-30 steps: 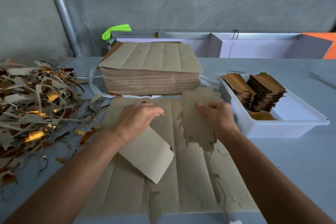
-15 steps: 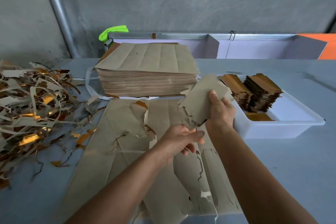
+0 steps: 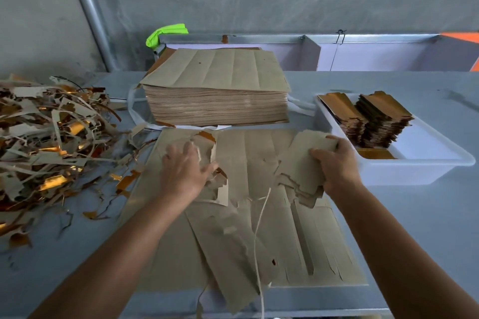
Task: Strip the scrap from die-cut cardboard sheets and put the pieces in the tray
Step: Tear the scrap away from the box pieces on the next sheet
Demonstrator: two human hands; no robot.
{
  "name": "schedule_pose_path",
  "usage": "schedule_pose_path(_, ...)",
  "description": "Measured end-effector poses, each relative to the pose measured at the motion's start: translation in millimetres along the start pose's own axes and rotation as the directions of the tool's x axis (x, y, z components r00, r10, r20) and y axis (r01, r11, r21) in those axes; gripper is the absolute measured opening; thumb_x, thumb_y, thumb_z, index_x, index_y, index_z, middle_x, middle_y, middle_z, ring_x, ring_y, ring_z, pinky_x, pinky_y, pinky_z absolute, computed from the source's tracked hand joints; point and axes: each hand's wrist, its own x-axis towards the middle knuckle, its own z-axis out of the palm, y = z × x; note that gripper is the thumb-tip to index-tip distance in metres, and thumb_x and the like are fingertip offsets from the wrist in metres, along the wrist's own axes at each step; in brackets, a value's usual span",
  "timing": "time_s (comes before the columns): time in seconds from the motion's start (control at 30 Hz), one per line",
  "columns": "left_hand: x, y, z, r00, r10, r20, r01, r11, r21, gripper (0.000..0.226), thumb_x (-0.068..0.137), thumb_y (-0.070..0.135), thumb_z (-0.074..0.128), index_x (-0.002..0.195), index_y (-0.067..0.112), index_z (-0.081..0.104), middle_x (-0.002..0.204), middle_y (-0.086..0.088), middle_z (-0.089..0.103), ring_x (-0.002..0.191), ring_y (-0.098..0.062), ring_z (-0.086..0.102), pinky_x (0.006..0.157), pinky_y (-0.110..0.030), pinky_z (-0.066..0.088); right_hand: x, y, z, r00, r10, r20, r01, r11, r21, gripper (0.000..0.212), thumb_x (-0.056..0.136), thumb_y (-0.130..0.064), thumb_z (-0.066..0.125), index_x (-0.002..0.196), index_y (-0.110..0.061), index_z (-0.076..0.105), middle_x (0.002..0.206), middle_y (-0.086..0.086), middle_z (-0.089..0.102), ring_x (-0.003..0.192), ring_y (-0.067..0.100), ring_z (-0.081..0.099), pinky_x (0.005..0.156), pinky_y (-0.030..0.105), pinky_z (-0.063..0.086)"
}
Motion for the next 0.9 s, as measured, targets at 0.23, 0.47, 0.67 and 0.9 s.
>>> schedule_pose_path(0.23,-9,-10,24,0.889,-0.409,0.205,0.456,0.828,-0.326,0.109,0.068,0.052,0.078,0.145,0.009,0.013,0.150,-0.018,0.015,0.136,-0.032,0.022,0.106,-0.038,0.030,-35,30,37,0.957,0.105,0.270,-0.083,0.992,-0.093,0.054,0.086,-0.002,0.063,0.132,-0.024,0.045,0.103,0.001,0.051,0.088,0.020,0.055,0.072,0.039,0.054)
schedule_pose_path(0.47,-8,9,32,0.781,-0.496,0.380,0.525,0.191,-0.829,0.037,0.075,0.002,0.075,0.103,-0.002,0.051,0.090,-0.015,0.057,0.067,-0.023,0.062,0.057,-0.029,0.056,-47,62,58,0.943,0.173,0.283,-0.129,0.978,-0.166,0.055,0.087,-0.006,0.061,0.134,-0.027,0.043,0.115,0.000,0.045,0.108,0.026,0.053,0.090,0.047,0.053)
schedule_pose_path(0.67,-15,10,19,0.862,-0.276,0.426,0.508,0.475,-0.719,0.016,0.089,0.005,0.058,0.077,0.015,0.059,0.071,-0.004,0.057,0.057,-0.016,0.047,0.048,-0.021,0.038,-43,68,55,0.949,0.135,0.283,-0.127,0.991,-0.049,0.056,0.084,0.000,0.064,0.133,-0.022,0.047,0.099,-0.007,0.049,0.099,0.023,0.057,0.087,0.044,0.055)
schedule_pose_path(0.9,27,15,-24,0.988,-0.144,-0.047,0.020,0.431,-0.902,0.016,0.094,0.013,0.056,0.105,0.019,0.066,0.100,0.008,0.064,0.088,-0.006,0.058,0.075,-0.014,0.046,-14,15,16,0.950,-0.296,0.095,0.303,0.951,-0.059,0.048,0.087,0.003,0.053,0.119,-0.032,0.054,0.108,-0.004,0.059,0.096,0.019,0.059,0.085,0.038,0.054)
